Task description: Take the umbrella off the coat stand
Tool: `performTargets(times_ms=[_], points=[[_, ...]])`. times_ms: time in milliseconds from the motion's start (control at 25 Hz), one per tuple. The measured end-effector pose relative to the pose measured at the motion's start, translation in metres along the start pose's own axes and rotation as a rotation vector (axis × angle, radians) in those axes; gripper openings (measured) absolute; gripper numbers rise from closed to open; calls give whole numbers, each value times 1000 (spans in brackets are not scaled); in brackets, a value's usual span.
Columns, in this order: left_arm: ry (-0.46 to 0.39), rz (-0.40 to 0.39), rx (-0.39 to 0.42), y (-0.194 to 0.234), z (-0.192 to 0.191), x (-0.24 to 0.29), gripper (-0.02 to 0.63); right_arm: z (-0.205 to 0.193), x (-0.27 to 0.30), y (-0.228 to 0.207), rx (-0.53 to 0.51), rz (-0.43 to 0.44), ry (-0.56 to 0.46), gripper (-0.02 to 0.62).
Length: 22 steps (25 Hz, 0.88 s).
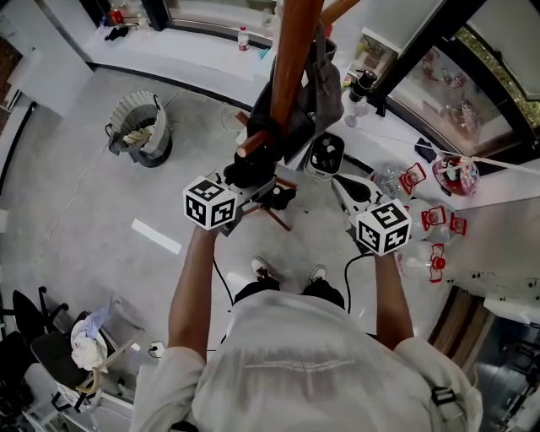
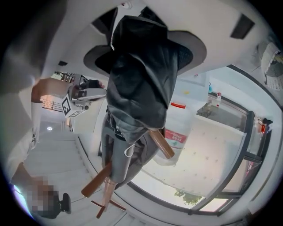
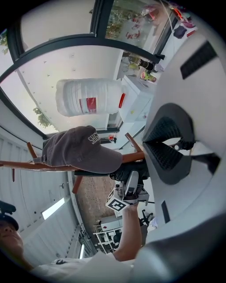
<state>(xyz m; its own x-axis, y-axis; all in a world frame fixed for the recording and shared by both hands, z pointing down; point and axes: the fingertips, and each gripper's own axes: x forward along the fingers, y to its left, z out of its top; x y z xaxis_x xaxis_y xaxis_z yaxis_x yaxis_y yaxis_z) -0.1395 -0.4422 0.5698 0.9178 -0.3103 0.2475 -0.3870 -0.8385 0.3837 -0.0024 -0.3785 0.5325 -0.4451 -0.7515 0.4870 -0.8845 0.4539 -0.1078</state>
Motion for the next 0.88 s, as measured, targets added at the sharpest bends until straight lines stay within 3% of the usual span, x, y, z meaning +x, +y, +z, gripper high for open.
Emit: performTargets(times_ms=[280,560,880], points=[[16,40,-2,-2,-3,-3,316,12,15,0,-26,41,2,25],[43,110,-87,-14,-6,-21,305,41,9,5,-95,130,-21,25],[11,254,-102,-21,9,-54,299,61,3,4,-105,204,-67,25]])
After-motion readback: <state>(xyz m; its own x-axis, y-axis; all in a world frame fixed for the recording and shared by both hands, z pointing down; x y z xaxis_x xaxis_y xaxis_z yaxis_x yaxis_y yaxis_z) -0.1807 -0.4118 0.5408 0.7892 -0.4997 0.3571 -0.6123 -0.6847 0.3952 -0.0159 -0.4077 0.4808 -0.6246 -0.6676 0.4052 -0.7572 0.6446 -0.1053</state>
